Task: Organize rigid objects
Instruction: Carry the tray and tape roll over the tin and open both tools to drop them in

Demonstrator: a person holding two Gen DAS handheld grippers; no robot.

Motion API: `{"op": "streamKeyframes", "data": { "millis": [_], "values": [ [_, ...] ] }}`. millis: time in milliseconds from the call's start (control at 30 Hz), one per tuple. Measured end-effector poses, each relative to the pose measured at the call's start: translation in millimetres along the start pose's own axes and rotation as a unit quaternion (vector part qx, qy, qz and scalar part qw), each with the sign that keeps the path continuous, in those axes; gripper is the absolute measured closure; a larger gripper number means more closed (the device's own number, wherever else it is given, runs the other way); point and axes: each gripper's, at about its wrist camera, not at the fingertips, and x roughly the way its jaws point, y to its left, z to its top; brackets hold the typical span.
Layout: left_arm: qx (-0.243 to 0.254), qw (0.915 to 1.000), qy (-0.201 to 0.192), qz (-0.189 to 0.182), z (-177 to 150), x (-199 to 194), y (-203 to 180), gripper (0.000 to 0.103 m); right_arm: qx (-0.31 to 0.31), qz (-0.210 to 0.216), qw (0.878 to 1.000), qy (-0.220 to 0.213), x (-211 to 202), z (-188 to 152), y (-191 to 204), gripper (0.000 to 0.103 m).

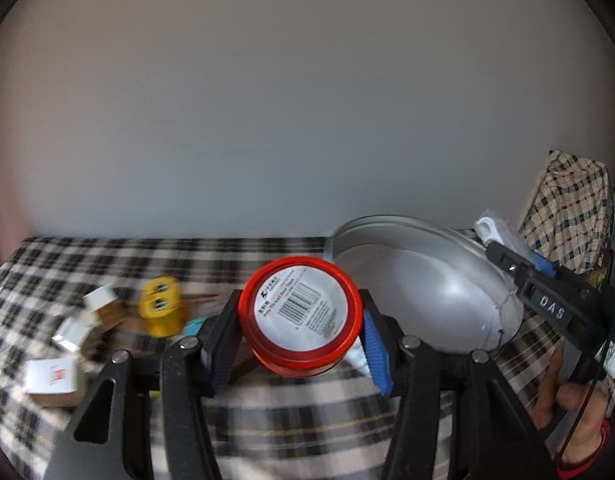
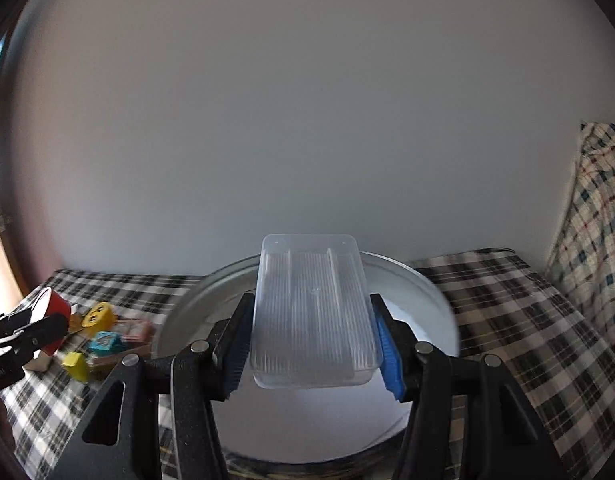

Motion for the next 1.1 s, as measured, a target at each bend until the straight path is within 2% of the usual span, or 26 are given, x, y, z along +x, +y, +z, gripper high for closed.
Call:
{"op": "streamKeyframes", "data": {
  "millis": [233, 367, 500, 667, 833, 1100],
  "values": [
    [0.022, 0.9989, 0.016, -0.037, 7, 38, -62, 0.049, -0.003, -0.045, 0.999, 0.014, 13, 1, -25, 0.046],
    [0.040, 0.9980, 0.026, -0.042, 6, 57, -84, 0.049, 0.019, -0.039, 0.998, 0.036, 22, -1, -42, 0.046],
    [0.045, 0.9971, 0.038, -0.049, 3, 75, -92, 0.049, 0.036, -0.028, 0.997, 0.057, 39, -3, -47, 0.046],
    [0.055, 0.9965, 0.044, -0.046, -3, 89, -96, 0.049, 0.008, -0.043, 0.997, 0.062, 45, -7, -41, 0.046],
    [0.059, 0.9962, 0.057, -0.031, -6, 97, -96, 0.049, 0.013, -0.049, 0.996, 0.076, 50, -11, -40, 0.046],
    [0.070, 0.9960, 0.052, -0.021, -7, 99, -100, 0.049, 0.007, -0.048, 0.995, 0.089, 57, -15, -37, 0.046]
  ]
}}
